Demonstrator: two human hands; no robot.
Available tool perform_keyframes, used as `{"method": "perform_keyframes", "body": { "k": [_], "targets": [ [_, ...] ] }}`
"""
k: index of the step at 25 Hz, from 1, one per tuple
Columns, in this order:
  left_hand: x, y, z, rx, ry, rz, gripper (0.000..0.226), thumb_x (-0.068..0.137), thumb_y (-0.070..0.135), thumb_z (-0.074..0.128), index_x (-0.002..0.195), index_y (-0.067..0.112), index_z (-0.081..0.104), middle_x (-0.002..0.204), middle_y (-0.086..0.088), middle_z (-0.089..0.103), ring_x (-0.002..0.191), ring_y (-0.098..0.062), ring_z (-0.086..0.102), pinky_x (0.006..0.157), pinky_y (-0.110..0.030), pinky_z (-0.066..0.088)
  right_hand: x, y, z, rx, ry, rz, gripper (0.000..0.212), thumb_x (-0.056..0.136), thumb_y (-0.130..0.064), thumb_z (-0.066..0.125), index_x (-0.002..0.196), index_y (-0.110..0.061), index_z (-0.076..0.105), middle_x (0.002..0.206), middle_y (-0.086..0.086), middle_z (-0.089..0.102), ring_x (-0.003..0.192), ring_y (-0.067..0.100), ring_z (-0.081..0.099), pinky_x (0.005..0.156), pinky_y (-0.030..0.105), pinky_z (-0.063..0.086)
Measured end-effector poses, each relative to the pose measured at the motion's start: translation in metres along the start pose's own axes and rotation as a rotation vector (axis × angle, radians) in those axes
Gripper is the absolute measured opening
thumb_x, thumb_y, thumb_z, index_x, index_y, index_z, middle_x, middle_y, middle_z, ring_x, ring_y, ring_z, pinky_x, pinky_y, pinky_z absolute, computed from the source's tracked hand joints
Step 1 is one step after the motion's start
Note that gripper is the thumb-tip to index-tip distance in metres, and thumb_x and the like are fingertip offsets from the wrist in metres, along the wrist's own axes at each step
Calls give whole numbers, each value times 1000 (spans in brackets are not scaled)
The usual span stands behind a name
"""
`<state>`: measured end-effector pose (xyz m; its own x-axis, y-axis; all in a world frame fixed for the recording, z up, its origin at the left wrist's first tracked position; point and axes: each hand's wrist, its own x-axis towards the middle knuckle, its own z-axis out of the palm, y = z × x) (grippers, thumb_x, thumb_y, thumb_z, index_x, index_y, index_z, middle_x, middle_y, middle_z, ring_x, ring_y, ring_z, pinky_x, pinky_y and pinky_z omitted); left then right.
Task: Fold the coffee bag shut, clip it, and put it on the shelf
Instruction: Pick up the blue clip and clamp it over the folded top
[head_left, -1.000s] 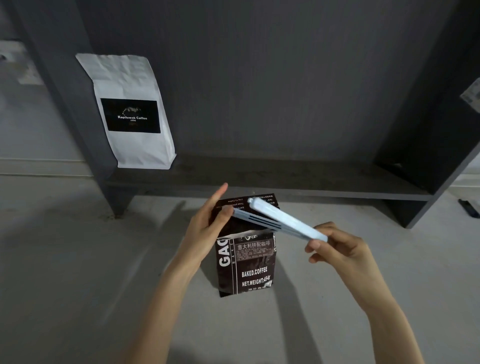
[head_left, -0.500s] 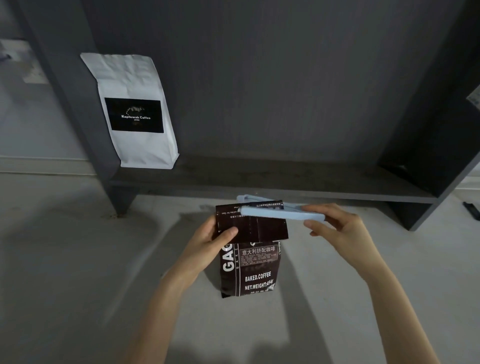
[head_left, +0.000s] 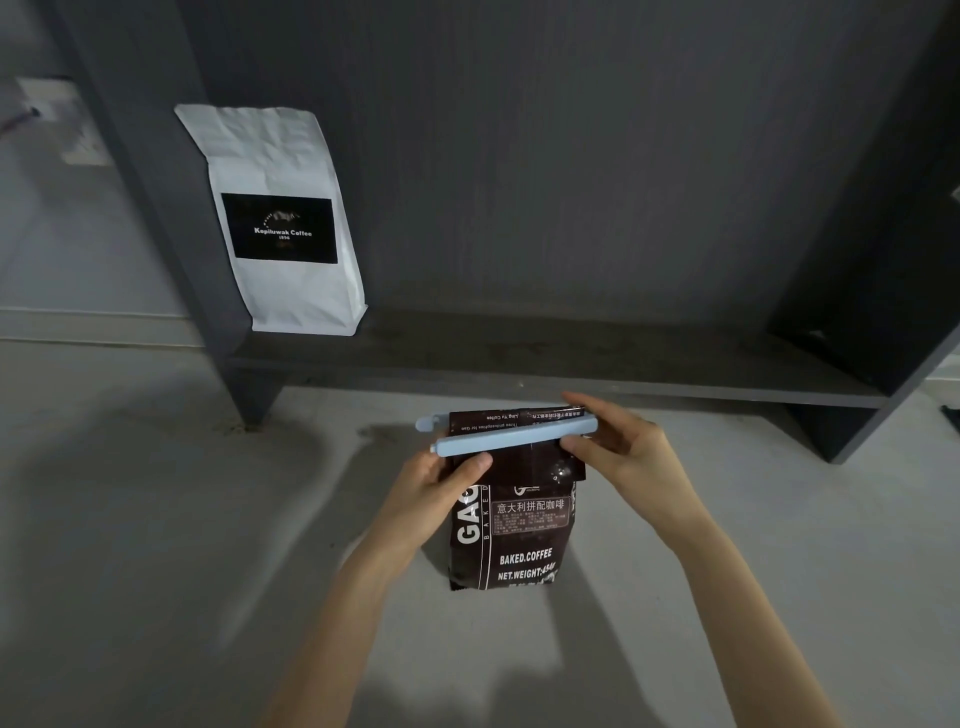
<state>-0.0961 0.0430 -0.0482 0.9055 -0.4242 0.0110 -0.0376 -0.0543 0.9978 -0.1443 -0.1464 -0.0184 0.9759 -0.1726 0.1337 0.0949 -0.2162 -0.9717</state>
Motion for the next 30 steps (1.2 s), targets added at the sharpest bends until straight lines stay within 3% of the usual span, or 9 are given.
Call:
{"method": "perform_keyframes", "body": {
  "k": [5,9,13,17,20,26,30],
  "targets": [
    [1,1,2,-49,-2,25,20,84,15,56,91,33,59,96,19,64,86,12,61,71,-4,47,0,3,3,-12,55,-18,37,78,-6,62,97,-37,59,85,20,64,73,9,61,63,13,51],
    [2,-1,2,-49,10,18,20,83,17,57,100,28,59,97,18,65,87,11,61,71,-4,47,0,4,6,0,61,-24,34,78,-6,62,91,-37,60,88,11,67,74,9,63,66,17,53],
    [3,0,2,-44,-4,15,18,83,15,56,90,32,59,92,19,65,83,11,62,69,-4,47,-1,4,4,31,57,-41,29,77,0,62,88,-27,61,86,-6,67,73,-5,64,63,8,50],
    [3,0,3,-66,11,13,20,82,14,58,98,25,59,95,16,65,82,10,63,70,-5,48,-1,7,1,-6,73,-34,27,76,-2,64,90,-25,62,88,-6,68,76,-5,64,66,10,51],
    [2,0,1,-112,16,-6,21,78,16,62,94,29,58,97,13,66,85,7,64,70,-9,49,-1,6,1,-4,71,-39,28,76,-1,64,89,-26,62,87,-8,68,76,-5,65,67,10,52],
    [4,4,-8,-231,63,73,34,70,30,58,104,31,54,100,9,65,98,-5,61,90,-23,48,-2,5,1,-18,81,-40,29,76,-2,64,87,-28,62,87,-10,67,76,-4,65,67,9,52],
    [2,4,-5,-235,30,91,33,75,25,56,108,23,56,102,7,68,100,-6,62,89,-18,49,-6,3,2,15,82,-48,32,78,-1,61,86,-31,60,86,-11,65,75,-5,64,62,8,51]
  ]
}}
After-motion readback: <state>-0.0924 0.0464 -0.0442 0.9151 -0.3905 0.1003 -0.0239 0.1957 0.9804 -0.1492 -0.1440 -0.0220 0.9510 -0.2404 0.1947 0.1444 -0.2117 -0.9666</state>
